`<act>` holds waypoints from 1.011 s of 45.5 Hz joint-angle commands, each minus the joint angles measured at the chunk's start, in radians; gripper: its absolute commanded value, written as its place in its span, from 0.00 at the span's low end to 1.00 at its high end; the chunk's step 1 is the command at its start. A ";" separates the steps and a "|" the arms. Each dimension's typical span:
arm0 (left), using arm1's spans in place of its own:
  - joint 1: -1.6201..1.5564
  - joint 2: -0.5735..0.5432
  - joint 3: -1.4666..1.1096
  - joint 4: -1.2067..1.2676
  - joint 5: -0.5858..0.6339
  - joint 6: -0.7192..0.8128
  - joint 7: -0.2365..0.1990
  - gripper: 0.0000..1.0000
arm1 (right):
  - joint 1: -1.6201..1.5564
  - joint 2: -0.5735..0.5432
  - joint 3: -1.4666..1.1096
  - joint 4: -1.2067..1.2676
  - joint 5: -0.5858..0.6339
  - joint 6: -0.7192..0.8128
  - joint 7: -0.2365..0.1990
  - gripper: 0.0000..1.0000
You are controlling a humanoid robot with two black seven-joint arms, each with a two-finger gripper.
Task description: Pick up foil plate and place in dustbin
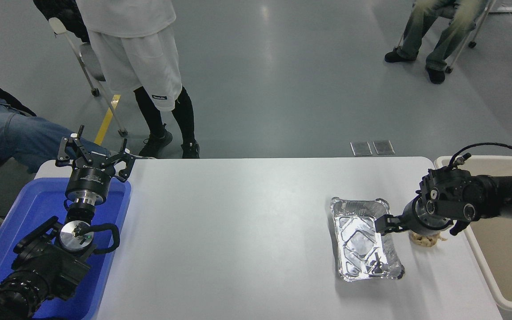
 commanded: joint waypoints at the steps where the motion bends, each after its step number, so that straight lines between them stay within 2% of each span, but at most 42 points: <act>1: 0.000 0.000 0.000 0.000 0.000 -0.002 0.000 0.99 | -0.040 0.002 0.028 -0.008 0.003 -0.049 -0.001 1.00; 19: 0.000 0.000 0.000 0.000 0.000 -0.002 0.000 0.99 | -0.141 0.016 0.100 -0.079 -0.004 -0.053 -0.006 1.00; 25: 0.000 0.000 -0.002 0.000 0.000 0.000 0.000 0.99 | -0.146 0.025 0.102 -0.079 -0.005 -0.050 -0.009 0.82; 33: 0.000 0.000 -0.002 0.000 0.000 0.000 0.000 0.99 | -0.138 0.014 0.102 -0.065 -0.008 -0.041 -0.021 0.24; 36: 0.000 0.000 -0.002 0.000 0.000 0.000 0.000 0.99 | -0.137 0.014 0.100 -0.065 -0.004 -0.041 -0.023 0.13; 38: 0.000 0.000 -0.002 0.000 0.000 -0.002 0.000 0.99 | -0.135 0.013 0.099 -0.065 0.000 -0.039 -0.023 0.02; 46: 0.000 0.000 0.000 0.000 0.000 0.000 0.000 0.99 | -0.129 0.008 0.100 -0.051 0.007 -0.039 -0.023 0.00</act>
